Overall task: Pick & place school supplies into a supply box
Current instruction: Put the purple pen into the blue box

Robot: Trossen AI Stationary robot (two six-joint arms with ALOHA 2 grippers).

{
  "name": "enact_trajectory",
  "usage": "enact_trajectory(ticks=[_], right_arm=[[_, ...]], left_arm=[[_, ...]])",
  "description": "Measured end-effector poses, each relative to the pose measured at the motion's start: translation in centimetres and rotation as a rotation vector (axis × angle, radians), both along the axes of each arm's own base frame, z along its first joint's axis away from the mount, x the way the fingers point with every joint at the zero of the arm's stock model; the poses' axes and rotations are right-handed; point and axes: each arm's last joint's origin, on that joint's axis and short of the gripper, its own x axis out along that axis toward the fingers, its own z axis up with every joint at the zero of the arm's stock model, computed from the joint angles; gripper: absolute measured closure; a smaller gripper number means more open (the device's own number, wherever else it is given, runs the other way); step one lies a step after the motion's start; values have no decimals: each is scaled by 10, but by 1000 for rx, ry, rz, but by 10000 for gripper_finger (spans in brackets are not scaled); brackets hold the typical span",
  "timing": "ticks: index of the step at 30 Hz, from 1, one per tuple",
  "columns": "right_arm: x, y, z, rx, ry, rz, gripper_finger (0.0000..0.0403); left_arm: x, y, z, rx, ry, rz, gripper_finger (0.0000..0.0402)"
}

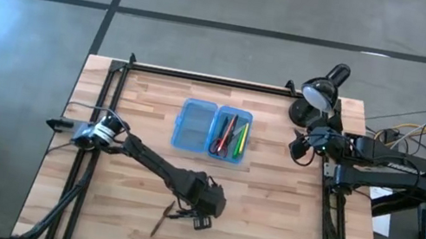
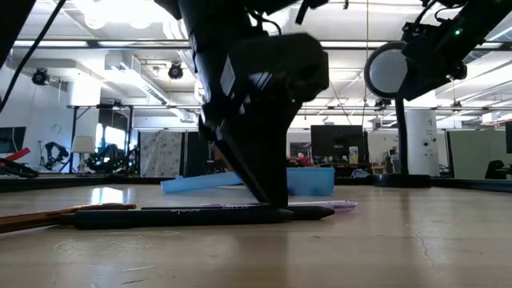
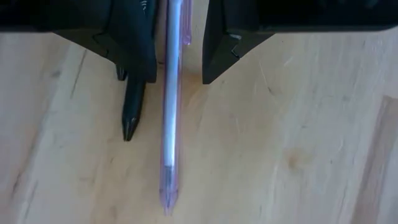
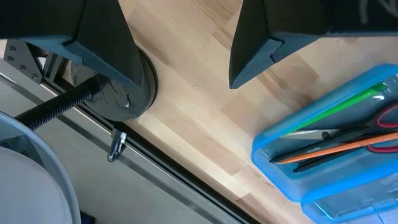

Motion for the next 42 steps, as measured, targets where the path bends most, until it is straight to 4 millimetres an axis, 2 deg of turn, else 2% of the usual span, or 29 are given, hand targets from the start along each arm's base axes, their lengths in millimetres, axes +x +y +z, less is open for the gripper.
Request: enact_trajectory(ticks=[4, 16, 23, 29, 37, 42], right_arm=[[0, 0, 0, 0, 0, 0, 172], [0, 0, 0, -4, 2, -3, 172], [0, 0, -2, -5, 9, -4, 172], [0, 0, -3, -5, 10, -4, 172], [0, 0, -3, -4, 11, -5, 172], [0, 0, -3, -5, 10, -5, 172]], left_arm=[[1, -3, 0, -20, -12, -9, 289], [-9, 0, -19, -5, 14, 0, 292], [-10, 2, -21, 48, 14, -10, 326], [-9, 3, -33, 83, 36, 16, 351], [-8, 14, -29, 117, 60, 104, 382], [3, 30, -14, 76, 38, 257, 387]])
